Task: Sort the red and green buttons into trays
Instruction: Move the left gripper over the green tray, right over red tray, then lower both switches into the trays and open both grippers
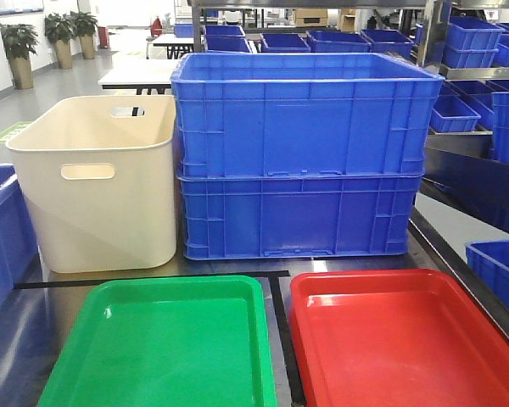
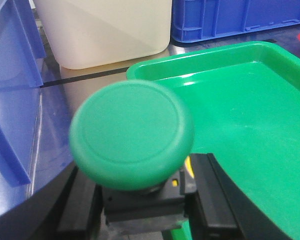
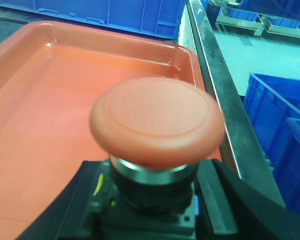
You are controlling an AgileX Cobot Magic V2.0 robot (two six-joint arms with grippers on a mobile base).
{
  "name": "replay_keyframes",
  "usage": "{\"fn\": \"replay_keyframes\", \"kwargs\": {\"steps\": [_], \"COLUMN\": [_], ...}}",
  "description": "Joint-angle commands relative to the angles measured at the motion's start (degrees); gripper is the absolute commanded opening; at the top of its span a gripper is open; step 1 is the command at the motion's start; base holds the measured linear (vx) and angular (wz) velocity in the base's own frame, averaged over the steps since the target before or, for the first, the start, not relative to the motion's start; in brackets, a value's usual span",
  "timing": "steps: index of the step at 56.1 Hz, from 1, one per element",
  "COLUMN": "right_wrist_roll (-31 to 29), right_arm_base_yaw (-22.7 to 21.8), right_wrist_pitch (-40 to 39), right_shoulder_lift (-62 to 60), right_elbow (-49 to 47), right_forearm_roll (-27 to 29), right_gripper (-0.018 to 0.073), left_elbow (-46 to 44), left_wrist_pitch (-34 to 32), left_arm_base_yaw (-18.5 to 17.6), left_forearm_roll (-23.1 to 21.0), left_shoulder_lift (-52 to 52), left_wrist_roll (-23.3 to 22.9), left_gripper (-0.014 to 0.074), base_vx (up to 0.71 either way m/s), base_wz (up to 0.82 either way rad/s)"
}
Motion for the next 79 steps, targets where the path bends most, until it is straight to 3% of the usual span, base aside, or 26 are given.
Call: {"fn": "replay_keyframes", "kwargs": {"steps": [1, 8, 19, 33, 50, 66, 79], "right_wrist_roll": [0.1, 0.1, 0.1, -0.1, -0.1, -0.6, -10.2], "right_arm_base_yaw": [-0.1, -0.1, -0.1, -0.1, -0.1, -0.1, -0.1], "right_wrist_pitch": [-5.7, -7.9, -15.4, -24.7, -27.8, -42.0, -44.1], "right_shoulder_lift": [-0.3, -0.3, -0.3, -0.2, 9.4, 22.7, 30.6], "right_elbow": [-2.1, -2.1, -2.1, -2.6, -8.7, -9.1, -9.1], "right_forearm_roll": [0.0, 0.0, -0.1, 1.1, 4.2, 4.2, 4.8], "right_gripper": [0.0011, 0.0011, 0.0011, 0.0011, 0.0011, 0.0011, 0.0016], "left_elbow": [-2.1, -2.1, -2.1, -2.2, -6.8, -14.9, -17.3], "left_wrist_pitch": [-5.9, -8.5, -17.8, -22.2, -30.6, -36.8, -36.9], "left_arm_base_yaw": [0.2, 0.2, 0.2, -0.2, -7.1, -11.5, -12.8], "left_forearm_roll": [-0.3, -0.3, -0.2, 0.0, 7.9, 8.6, 10.7], "left_shoulder_lift": [0.0, 0.0, 0.0, 3.2, 18.0, 35.3, 44.5], "left_wrist_roll": [-0.7, -0.7, -2.4, -5.1, -5.7, -5.7, -5.8], "left_gripper": [-0.0001, -0.0001, -0.0001, -0.0001, -0.0001, -0.0001, -0.0001], "base_vx": [0.00, 0.00, 0.00, 0.00, 0.00, 0.00, 0.00], "base_wz": [0.00, 0.00, 0.00, 0.00, 0.00, 0.00, 0.00]}}
